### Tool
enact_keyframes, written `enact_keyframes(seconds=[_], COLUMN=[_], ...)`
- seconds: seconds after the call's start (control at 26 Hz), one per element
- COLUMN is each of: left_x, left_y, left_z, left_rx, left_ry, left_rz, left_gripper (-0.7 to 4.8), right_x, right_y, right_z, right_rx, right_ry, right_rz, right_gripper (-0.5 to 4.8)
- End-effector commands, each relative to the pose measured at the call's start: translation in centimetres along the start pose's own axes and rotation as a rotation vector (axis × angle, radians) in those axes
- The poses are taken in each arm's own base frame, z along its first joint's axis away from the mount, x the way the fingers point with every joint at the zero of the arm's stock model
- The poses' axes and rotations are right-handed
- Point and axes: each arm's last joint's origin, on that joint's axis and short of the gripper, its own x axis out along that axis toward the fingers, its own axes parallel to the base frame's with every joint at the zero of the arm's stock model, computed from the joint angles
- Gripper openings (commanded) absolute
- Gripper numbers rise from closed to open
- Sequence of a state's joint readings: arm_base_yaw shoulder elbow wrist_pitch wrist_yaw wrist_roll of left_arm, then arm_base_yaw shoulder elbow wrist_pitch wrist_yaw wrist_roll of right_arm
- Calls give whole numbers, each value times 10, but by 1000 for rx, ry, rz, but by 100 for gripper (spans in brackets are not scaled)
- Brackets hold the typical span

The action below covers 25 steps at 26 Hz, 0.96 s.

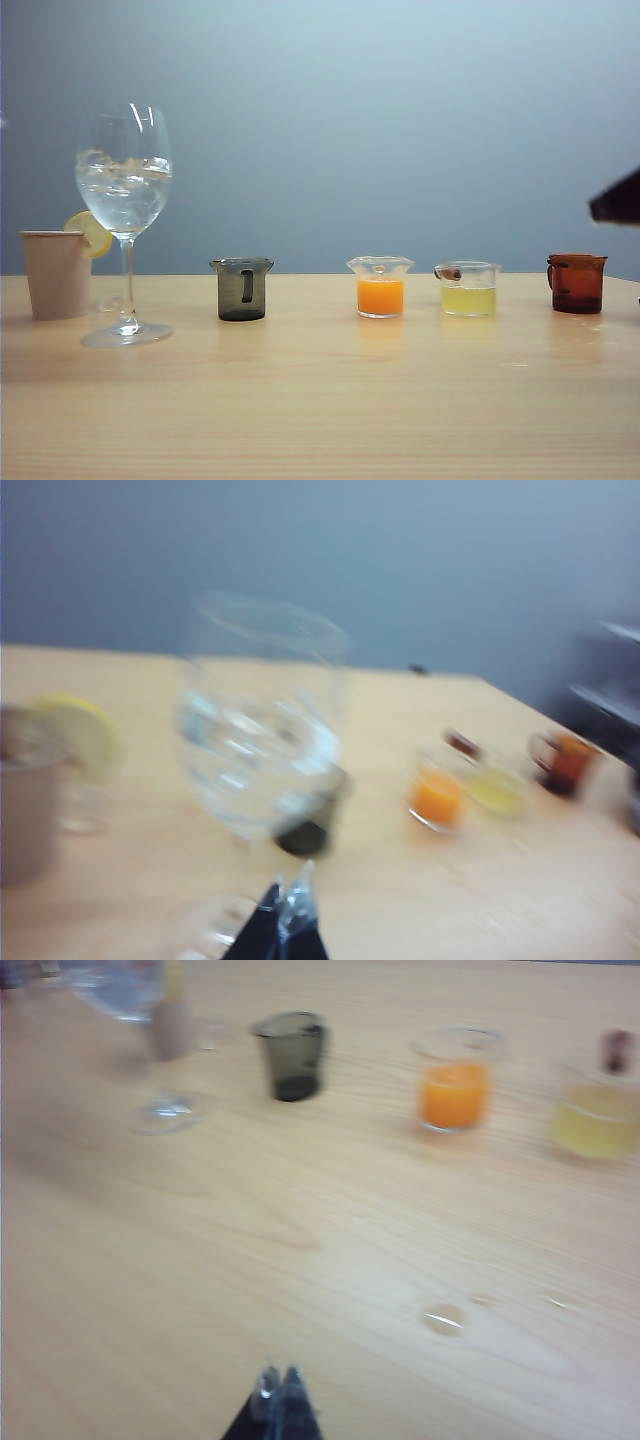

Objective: Pick up the first measuring cup from the left, pour the coconut rum inside into the goblet, and finally put the measuring cup back in its original place.

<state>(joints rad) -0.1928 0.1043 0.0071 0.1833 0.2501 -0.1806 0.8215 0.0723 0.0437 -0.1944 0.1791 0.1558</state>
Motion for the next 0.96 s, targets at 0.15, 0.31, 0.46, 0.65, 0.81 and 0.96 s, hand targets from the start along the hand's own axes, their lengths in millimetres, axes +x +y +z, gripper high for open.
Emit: enact_keyframes(seconds=[0.15,0.31,0.46,0.65,0.81,0.96], left_x=[-8,-12,-14,-14,-14,-14], left_y=[8,13,18,20,20,20], left_z=[10,13,13,13,12,12], left_rx=[35,51,54,55,52,52], left_ry=[-103,-135,-131,-131,-125,-125], left_rz=[106,165,219,241,241,241], left_gripper=[-4,-4,-4,-4,-4,-4], right_x=[2,-1,-4,-14,-20,-20], right_y=[-21,-32,-44,-66,-74,-73], right_z=[-4,-2,0,1,0,0], right_rx=[44,70,93,136,154,154], right_ry=[-47,-110,-137,-165,-176,-175], right_rz=[-199,-311,-435,-678,-780,-775], right_gripper=[0,0,0,0,0,0])
